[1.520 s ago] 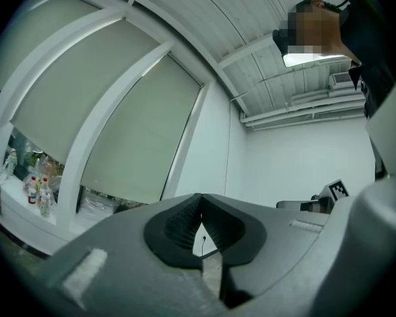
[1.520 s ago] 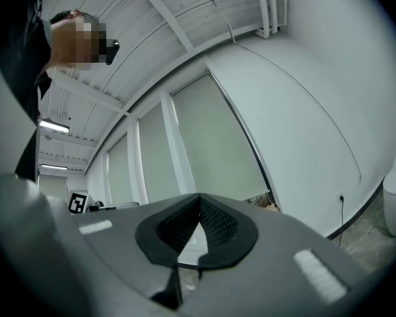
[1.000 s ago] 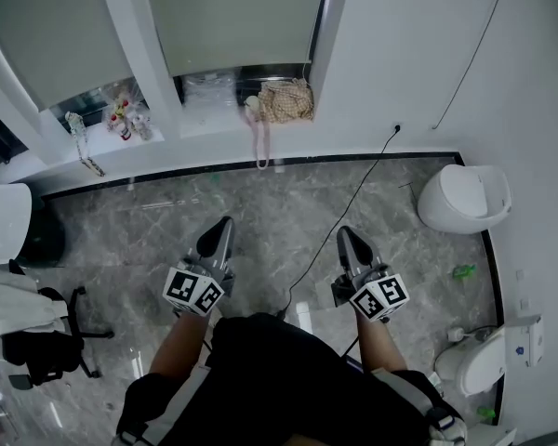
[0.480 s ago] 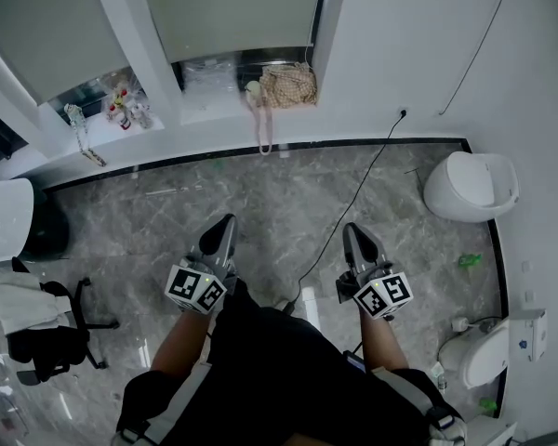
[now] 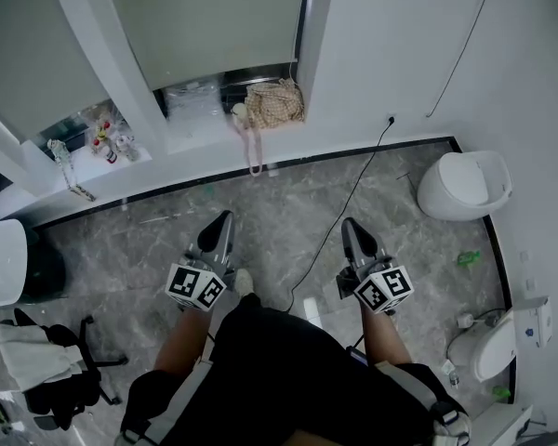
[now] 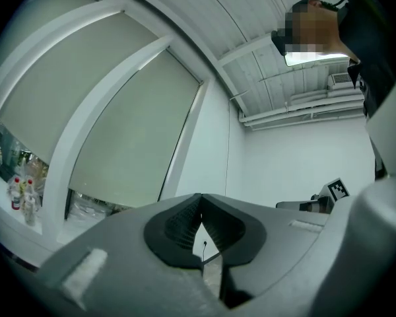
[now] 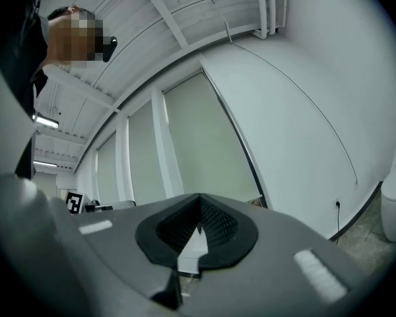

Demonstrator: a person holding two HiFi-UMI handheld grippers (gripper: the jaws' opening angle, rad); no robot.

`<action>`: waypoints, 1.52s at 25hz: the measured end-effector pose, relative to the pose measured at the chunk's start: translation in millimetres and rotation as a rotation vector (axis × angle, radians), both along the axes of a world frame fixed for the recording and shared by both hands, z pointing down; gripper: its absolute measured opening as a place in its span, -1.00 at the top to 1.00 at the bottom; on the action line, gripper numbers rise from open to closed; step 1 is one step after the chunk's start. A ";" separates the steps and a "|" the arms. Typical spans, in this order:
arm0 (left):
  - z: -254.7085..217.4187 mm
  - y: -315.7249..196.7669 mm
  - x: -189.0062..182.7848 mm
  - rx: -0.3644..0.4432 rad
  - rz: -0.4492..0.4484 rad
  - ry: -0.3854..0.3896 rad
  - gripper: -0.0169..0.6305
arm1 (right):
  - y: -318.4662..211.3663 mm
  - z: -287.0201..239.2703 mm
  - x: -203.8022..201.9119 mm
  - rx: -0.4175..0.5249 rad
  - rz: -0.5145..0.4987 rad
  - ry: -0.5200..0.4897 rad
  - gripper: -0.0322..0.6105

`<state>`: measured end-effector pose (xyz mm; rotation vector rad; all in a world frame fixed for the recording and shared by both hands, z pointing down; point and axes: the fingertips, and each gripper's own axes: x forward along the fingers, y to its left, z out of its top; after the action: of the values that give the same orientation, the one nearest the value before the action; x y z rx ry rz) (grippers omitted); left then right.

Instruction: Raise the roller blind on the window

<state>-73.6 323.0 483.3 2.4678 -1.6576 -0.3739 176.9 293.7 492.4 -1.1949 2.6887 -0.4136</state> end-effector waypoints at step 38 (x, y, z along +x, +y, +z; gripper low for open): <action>-1.2 -272.3 -140.9 -0.002 0.001 0.009 0.95 | -294.8 -17.7 -130.4 0.061 0.054 -0.001 0.90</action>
<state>-214.5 50.7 482.1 2.4623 -1.6520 -0.3823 46.6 -1.1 474.7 -1.2460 2.6417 -0.3215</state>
